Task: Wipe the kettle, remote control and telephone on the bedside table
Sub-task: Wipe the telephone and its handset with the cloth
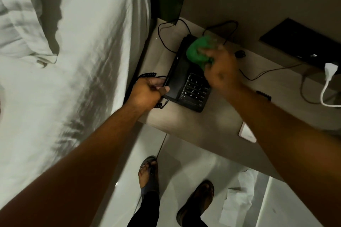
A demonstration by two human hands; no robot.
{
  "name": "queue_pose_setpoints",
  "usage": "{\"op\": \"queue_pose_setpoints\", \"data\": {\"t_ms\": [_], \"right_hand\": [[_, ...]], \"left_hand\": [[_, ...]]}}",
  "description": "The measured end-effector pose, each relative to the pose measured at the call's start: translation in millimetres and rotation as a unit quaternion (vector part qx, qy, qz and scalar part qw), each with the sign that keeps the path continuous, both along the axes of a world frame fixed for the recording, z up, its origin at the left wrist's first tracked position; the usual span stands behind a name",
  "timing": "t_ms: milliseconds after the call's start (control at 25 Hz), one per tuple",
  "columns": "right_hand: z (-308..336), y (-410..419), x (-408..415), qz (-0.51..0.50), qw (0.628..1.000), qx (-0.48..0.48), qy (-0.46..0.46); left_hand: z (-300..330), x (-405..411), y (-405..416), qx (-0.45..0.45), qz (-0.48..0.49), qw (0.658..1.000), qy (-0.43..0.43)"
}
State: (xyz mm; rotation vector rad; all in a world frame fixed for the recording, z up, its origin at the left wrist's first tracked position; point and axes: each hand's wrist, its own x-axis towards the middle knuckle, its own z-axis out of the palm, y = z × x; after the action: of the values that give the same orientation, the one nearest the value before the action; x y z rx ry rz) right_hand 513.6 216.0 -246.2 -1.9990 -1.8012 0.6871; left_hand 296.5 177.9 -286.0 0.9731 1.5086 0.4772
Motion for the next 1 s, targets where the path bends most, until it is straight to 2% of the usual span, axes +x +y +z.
{"op": "queue_pose_setpoints", "data": {"t_ms": [80,160,240,400,480,560,600,680,760,880,920,1000], "right_hand": [[1.8,36.3,-1.0,-0.068,0.996,-0.006,0.054],[0.2,37.8,-4.6,-0.101,0.994,-0.01,0.049],[2.6,5.9,-14.9,-0.128,0.991,-0.021,0.025],[1.5,-63.5,-24.4,-0.037,0.994,-0.059,-0.083],[-0.6,-71.8,-18.3,-0.013,0.993,-0.065,-0.097],[-0.5,-71.7,-14.8,-0.013,0.994,-0.056,-0.091],[-1.0,-72.2,-14.8,-0.009,0.994,-0.055,-0.093],[-3.2,-74.6,-14.4,0.006,0.994,-0.049,-0.097],[-7.2,-75.1,-12.1,0.006,0.995,-0.034,-0.098],[-12.5,-75.9,-11.3,0.009,0.997,-0.021,-0.077],[-13.1,-75.8,-10.0,0.003,0.998,-0.017,-0.058],[-13.7,-82.2,-7.1,-0.003,0.999,0.038,-0.004]], "left_hand": [[3.8,0.5,-0.6,-0.002,0.0,1.0,-0.001],[7.3,1.4,-0.6,-0.005,0.007,1.0,-0.004],[9.4,2.5,-0.2,-0.015,0.018,1.0,-0.01],[15.6,5.2,-1.6,-0.04,0.017,0.999,0.005],[23.8,5.2,11.0,-0.06,-0.029,0.997,0.044],[37.8,11.4,38.2,-0.038,-0.067,0.994,0.071],[44.0,18.4,56.5,0.003,-0.09,0.993,0.082],[55.6,39.2,92.1,0.144,-0.19,0.96,0.145],[55.6,61.6,116.1,0.27,-0.31,0.889,0.201],[36.5,74.9,134.8,0.286,-0.466,0.796,0.26],[29.8,75.6,137.3,0.284,-0.486,0.78,0.275],[19.8,78.8,141.5,0.308,-0.481,0.77,0.284]]}}
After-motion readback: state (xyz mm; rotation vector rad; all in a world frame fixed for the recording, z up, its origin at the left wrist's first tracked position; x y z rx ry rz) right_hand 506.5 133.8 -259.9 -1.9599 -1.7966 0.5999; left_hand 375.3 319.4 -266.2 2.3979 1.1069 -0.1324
